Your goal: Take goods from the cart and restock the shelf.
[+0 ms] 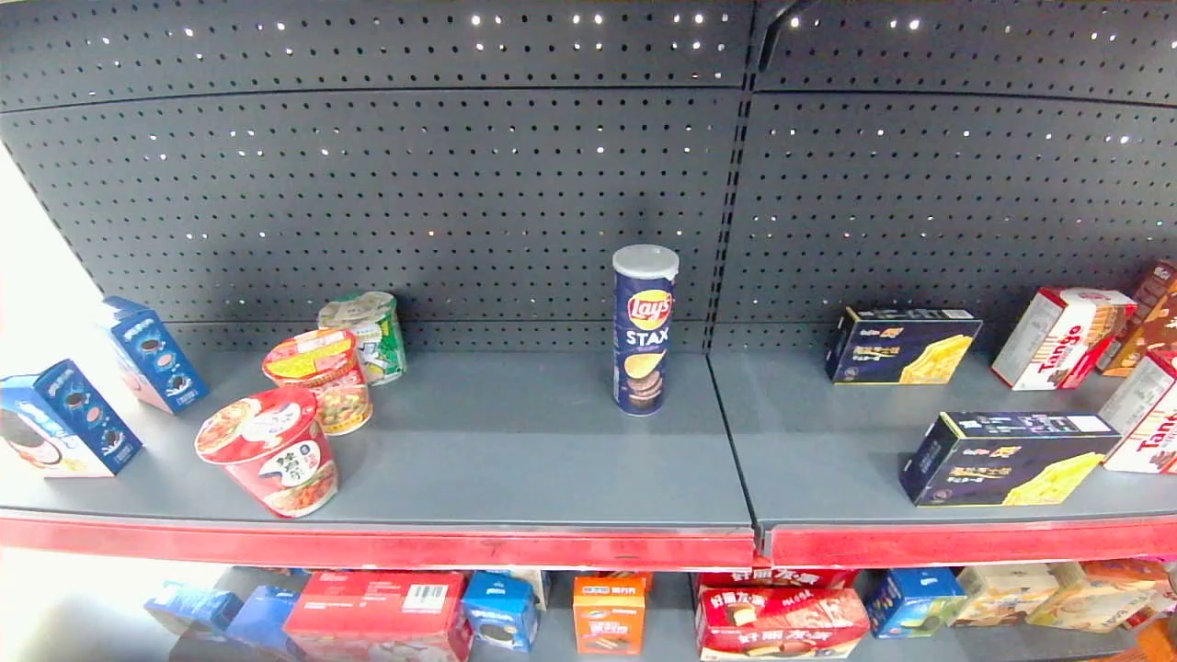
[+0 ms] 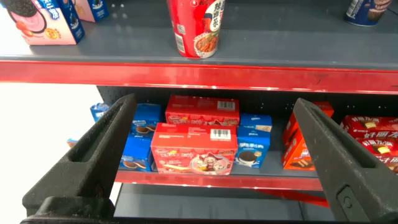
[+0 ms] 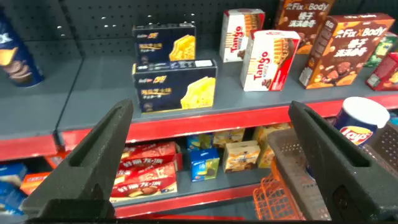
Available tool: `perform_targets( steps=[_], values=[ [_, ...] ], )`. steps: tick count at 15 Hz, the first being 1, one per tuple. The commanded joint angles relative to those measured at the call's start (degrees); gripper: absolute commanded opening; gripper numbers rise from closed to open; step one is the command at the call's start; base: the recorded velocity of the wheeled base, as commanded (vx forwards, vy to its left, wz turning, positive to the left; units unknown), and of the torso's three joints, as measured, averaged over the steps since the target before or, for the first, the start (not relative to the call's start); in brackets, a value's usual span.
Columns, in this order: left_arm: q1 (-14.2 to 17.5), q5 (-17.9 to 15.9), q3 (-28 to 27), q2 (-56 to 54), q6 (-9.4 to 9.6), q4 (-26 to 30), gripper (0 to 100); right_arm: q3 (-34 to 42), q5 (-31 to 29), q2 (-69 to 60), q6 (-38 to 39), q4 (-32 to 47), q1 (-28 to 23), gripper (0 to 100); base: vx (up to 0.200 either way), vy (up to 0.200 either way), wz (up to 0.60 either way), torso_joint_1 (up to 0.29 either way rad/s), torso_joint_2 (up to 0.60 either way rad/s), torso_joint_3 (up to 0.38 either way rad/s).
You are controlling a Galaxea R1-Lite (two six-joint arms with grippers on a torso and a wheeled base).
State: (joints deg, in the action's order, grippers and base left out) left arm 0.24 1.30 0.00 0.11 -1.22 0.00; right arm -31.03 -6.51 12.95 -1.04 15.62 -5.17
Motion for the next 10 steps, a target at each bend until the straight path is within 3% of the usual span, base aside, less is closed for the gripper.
perform_targets(
  steps=[1,3,6,7,10],
  values=[
    [0.0,0.0,0.0,0.0,-0.01,0.0,100,0.1,1.9,-4.4,-0.1,1.3,2.1,100,0.0,0.0,0.0,0.0,0.0,0.0],
    [0.0,-0.1,0.0,0.0,-0.01,0.0,100,-1.1,2.4,-5.7,-0.1,3.0,3.2,100,0.0,0.0,0.0,0.0,0.0,0.0],
    [0.0,-0.1,0.0,0.0,-0.01,0.0,100,-4.3,7.0,-9.0,-0.1,13.6,5.3,100,0.0,0.0,0.0,0.0,0.0,0.0],
    [0.0,0.0,0.0,0.0,-0.01,0.0,100,-4.4,9.5,-8.9,-0.1,14.8,5.1,100,0.0,0.0,0.0,0.0,0.0,0.0],
    [0.0,0.0,-0.1,0.0,-0.01,0.0,100,-7.9,8.3,-5.2,0.2,16.6,1.9,100,0.0,0.0,0.0,0.0,0.0,0.0]
  ],
)
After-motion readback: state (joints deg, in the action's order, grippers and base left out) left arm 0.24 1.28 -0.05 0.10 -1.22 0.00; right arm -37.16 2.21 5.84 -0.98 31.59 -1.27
